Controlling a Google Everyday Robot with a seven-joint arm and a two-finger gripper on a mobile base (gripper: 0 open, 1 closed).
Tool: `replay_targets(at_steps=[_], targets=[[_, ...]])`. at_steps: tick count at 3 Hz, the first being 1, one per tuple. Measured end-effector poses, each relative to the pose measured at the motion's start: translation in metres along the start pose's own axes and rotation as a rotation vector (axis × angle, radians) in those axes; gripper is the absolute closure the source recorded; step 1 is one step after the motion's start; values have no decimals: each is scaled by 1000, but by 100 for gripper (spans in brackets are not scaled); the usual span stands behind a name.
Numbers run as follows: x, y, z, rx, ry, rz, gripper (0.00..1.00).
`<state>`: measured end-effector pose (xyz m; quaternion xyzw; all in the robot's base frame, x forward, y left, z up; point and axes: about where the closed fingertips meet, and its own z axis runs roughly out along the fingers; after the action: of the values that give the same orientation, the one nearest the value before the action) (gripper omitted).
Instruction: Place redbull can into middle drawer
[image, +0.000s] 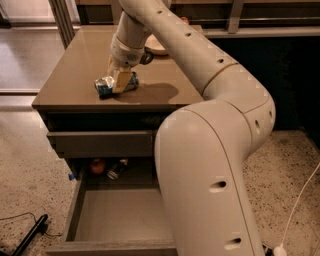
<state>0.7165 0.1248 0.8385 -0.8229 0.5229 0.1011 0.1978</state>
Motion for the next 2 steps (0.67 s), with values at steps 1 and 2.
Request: replay_targets(at_steps=[1,2], targets=[[0,0,0,0,0,0,100],[-1,6,-17,33,-4,8,100]])
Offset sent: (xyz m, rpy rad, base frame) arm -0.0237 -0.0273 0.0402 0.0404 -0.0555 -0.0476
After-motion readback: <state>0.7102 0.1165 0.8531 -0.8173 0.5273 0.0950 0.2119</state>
